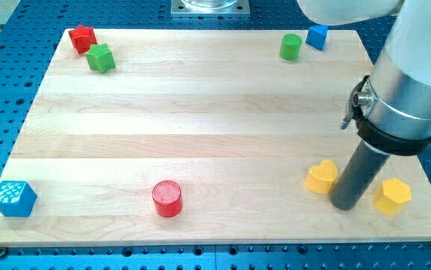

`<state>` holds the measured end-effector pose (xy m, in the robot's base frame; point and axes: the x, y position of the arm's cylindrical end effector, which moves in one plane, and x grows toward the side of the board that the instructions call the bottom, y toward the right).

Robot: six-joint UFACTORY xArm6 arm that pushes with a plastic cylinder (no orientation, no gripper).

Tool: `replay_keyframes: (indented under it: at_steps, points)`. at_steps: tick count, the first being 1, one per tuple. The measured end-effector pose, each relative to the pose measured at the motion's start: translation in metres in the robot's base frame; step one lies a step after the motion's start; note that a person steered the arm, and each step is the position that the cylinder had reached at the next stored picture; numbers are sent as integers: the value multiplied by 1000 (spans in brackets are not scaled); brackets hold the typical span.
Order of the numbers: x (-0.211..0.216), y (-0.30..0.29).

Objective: Push the yellow hexagon to the bottom right side of the board

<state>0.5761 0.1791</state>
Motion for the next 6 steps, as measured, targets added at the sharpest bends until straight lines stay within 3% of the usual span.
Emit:
replay_keyframes:
  at_steps: [2,4,6]
  points:
    - [-33,37]
    - [-19,53]
    - [-91,20]
